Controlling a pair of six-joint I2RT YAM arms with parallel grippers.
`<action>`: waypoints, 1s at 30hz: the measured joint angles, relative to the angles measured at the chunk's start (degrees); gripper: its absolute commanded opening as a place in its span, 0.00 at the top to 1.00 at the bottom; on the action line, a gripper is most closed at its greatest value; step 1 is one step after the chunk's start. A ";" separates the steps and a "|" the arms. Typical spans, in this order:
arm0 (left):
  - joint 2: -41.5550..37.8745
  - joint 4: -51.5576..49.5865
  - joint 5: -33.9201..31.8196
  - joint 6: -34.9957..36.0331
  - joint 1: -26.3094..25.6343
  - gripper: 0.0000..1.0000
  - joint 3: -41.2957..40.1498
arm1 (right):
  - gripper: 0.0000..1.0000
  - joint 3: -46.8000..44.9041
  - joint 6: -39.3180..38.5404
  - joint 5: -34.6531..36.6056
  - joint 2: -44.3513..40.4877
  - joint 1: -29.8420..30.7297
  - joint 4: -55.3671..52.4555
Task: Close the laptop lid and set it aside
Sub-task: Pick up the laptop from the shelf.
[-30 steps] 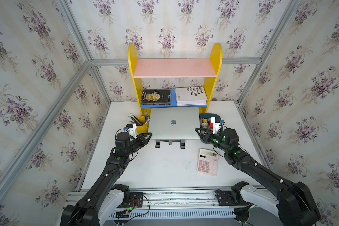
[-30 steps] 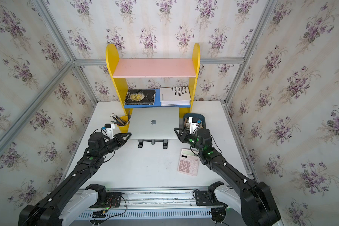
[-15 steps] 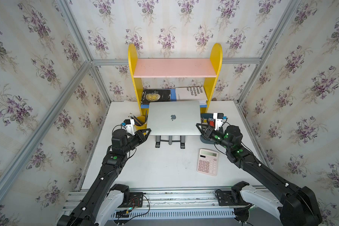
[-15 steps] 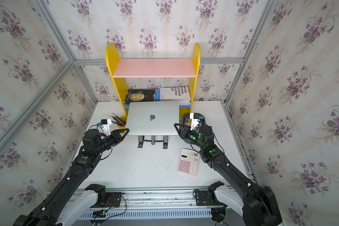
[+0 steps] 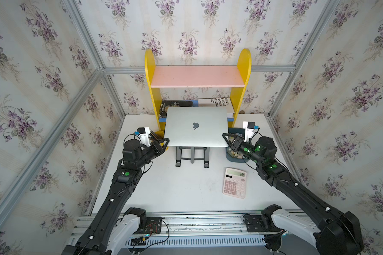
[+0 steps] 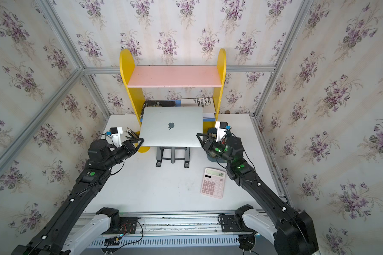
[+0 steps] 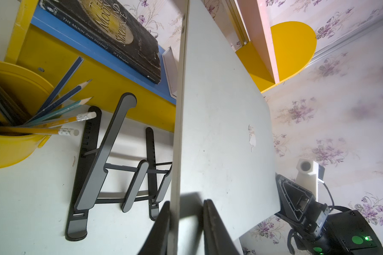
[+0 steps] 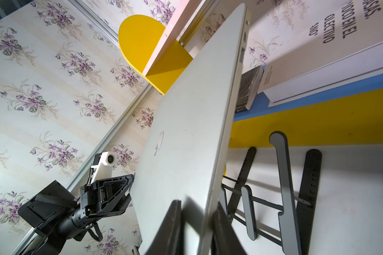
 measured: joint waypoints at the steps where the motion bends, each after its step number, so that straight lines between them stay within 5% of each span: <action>1: 0.28 -0.46 -0.07 0.17 0.00 1.00 0.61 | 0.94 0.37 -0.02 0.11 0.15 0.00 -0.17; 30: 10.49 -4.15 -1.95 1.79 0.04 1.00 16.81 | 0.94 15.67 -1.22 3.85 6.54 -0.22 -7.98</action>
